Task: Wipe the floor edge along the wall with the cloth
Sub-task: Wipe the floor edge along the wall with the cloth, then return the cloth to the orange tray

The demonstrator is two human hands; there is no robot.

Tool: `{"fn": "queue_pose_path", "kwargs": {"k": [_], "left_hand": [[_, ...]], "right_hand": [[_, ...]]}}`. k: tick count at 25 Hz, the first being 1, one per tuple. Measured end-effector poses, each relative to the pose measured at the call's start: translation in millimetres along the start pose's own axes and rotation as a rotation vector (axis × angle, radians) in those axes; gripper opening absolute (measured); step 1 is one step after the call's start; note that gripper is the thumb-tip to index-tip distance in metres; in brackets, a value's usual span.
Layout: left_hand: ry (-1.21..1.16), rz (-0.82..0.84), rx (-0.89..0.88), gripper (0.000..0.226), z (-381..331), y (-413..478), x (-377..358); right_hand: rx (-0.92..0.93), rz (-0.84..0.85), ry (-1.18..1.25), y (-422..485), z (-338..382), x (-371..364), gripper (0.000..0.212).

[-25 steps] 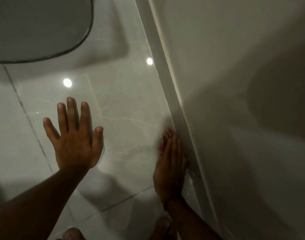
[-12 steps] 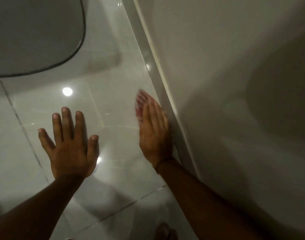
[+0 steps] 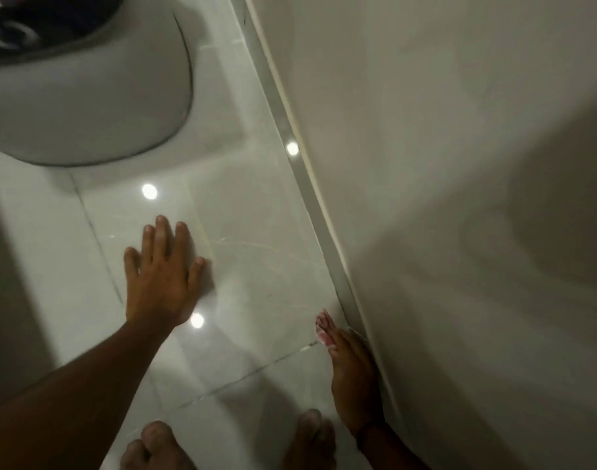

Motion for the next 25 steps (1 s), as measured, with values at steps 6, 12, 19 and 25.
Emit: {"fn": "queue_pose_path", "kwargs": {"k": [6,12,19,25], "left_hand": [[-0.019,0.002,-0.016,0.093,-39,-84,161],[-0.035,-0.121,0.075,0.091,-69,-106,320],[-0.057,-0.243,0.098,0.089,-28,-8,400],[0.002,-0.119,0.129,0.092,21,50,394]], "right_hand": [[-0.379,-0.209,0.221,-34,126,84,0.056],[-0.030,-0.007,0.322,38,317,197,0.050],[0.313,0.188,0.207,213,532,173,0.031],[0.493,0.073,-0.133,325,616,87,0.038]]}}
Point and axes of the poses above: each hand's wrist, its own y-axis towards the middle knuckle, its own x-axis out of the back of the hand, z = x × y, the point moved 1 cm from there along y, towards the middle knuckle, and after that the axes turned 5 degrees about -z, right-handed, at the moved point
